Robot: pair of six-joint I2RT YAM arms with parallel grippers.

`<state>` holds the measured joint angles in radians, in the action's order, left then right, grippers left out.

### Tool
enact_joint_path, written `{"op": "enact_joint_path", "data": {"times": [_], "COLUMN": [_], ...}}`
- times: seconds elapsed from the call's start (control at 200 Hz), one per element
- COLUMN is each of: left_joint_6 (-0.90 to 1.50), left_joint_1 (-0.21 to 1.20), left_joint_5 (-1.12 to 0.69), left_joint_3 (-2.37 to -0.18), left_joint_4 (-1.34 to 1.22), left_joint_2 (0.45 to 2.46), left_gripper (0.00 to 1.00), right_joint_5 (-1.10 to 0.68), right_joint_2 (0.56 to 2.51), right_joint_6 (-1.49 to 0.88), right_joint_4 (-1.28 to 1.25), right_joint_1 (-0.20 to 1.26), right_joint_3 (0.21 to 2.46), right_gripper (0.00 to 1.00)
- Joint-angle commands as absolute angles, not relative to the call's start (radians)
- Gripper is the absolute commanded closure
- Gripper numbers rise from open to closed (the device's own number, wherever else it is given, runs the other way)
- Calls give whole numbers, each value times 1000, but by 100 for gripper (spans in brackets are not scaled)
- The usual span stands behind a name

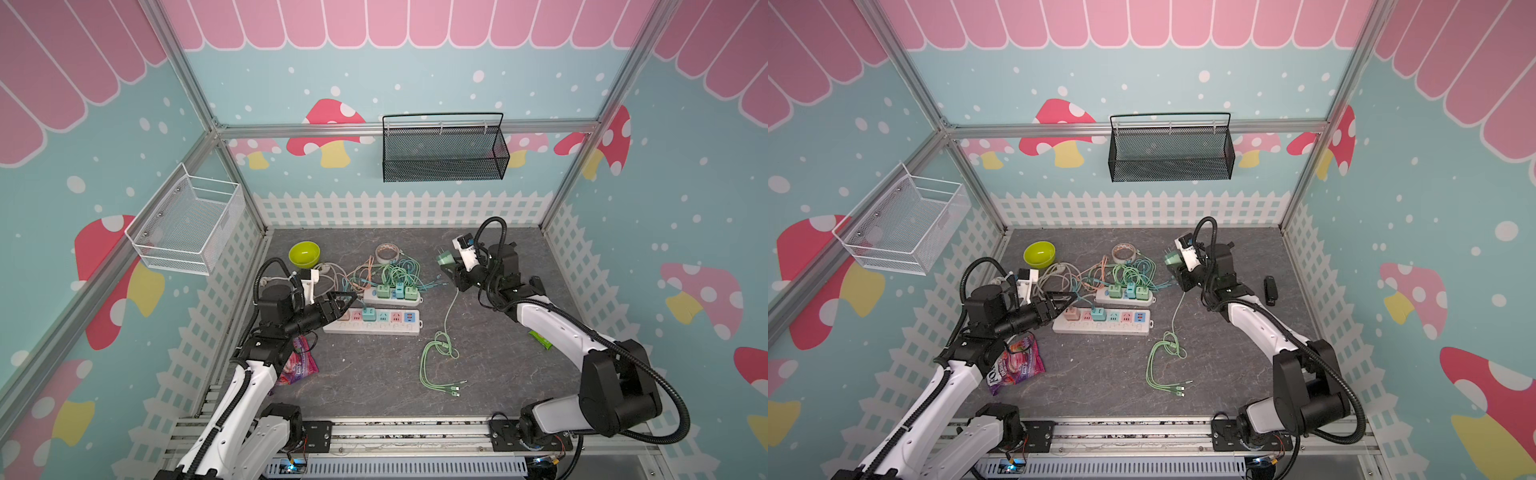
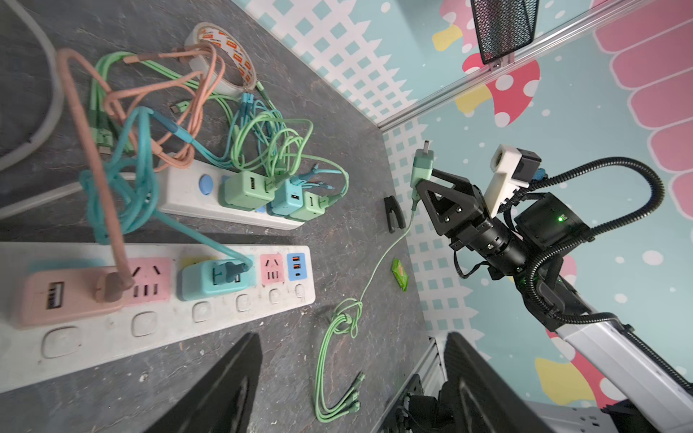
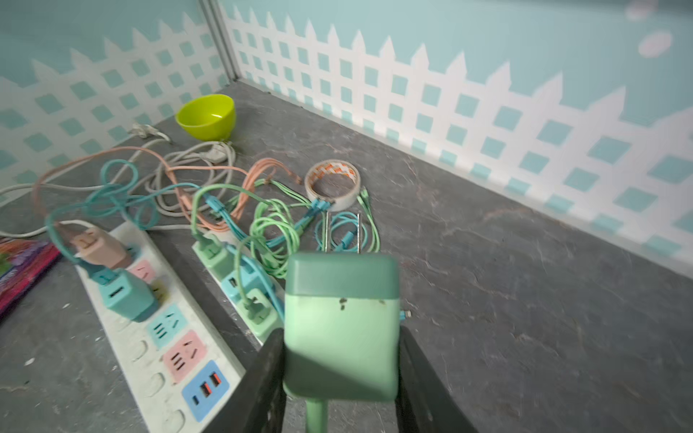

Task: Insert plugs into power strip
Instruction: Pick up the plug from the top-right of the table.

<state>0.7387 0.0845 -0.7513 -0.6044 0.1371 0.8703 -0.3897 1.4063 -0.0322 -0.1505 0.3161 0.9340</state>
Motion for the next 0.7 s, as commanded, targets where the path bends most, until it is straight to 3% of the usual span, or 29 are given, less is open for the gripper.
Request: {"op": "enact_joint_path", "data": {"times": [0.0, 0.22, 0.695], "left_joint_6": [789, 847, 770], "left_joint_1": [99, 158, 245], "left_joint_5": [-827, -849, -918], "left_joint_3": [-632, -631, -711], "left_joint_4": [36, -83, -28], "left_joint_2": [888, 912, 968], "left_gripper": [24, 24, 33], "right_joint_5": [-495, -496, -473], "right_joint_2": [1363, 1348, 1384], "right_joint_6": [39, 113, 179], "right_joint_4": [-168, -91, -19], "right_joint_1": [357, 469, 617], "right_joint_3": [944, 1005, 1097], "right_gripper": [66, 67, 69]}}
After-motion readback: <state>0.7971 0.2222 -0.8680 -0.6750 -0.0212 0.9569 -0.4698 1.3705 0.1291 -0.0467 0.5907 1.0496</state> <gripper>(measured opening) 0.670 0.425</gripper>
